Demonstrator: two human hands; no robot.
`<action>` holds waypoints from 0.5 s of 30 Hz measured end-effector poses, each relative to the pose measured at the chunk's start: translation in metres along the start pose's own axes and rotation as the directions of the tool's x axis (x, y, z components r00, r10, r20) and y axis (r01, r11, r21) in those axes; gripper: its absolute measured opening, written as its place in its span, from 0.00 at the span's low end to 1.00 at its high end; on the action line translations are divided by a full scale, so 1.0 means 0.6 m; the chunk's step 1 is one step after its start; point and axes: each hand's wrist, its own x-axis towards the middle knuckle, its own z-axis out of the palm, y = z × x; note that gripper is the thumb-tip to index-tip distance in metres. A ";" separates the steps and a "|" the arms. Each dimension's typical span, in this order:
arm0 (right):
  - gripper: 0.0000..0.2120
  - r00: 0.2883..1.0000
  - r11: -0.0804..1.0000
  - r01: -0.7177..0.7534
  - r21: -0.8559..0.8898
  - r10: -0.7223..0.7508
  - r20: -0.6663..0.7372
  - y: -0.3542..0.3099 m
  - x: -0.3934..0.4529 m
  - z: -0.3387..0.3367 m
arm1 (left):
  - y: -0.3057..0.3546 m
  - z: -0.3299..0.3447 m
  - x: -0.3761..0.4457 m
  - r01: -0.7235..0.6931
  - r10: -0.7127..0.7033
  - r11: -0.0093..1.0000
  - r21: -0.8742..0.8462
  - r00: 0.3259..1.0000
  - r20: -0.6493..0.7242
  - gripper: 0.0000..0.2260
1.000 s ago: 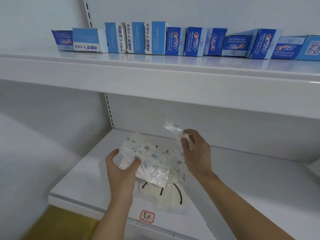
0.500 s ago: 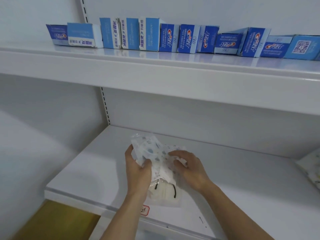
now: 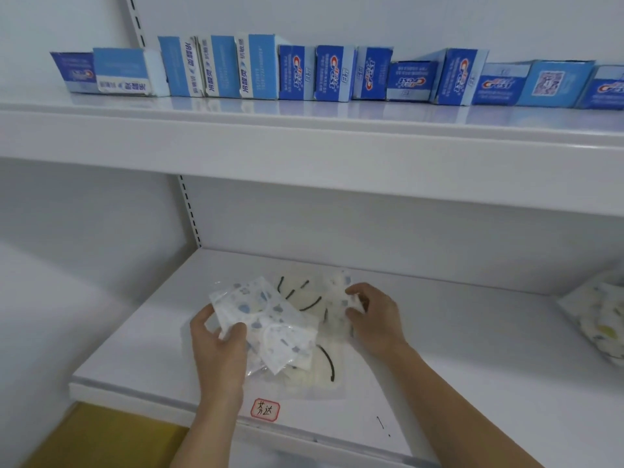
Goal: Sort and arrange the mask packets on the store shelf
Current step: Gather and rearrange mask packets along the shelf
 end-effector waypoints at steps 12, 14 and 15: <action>0.31 0.967 0.773 -0.221 0.595 0.095 0.236 -0.066 -0.105 -0.039 | 0.022 0.072 -0.032 -0.109 0.012 0.979 0.174 0.875 0.484 0.19; 0.39 0.939 0.655 -0.325 0.682 0.135 0.317 -0.056 -0.110 -0.036 | 0.019 0.083 -0.035 -0.088 -0.002 0.982 0.169 0.882 0.471 0.16; 0.39 0.929 0.609 -0.350 0.712 0.130 0.345 -0.054 -0.112 -0.038 | 0.017 0.084 -0.034 -0.107 0.020 0.978 0.176 0.901 0.434 0.12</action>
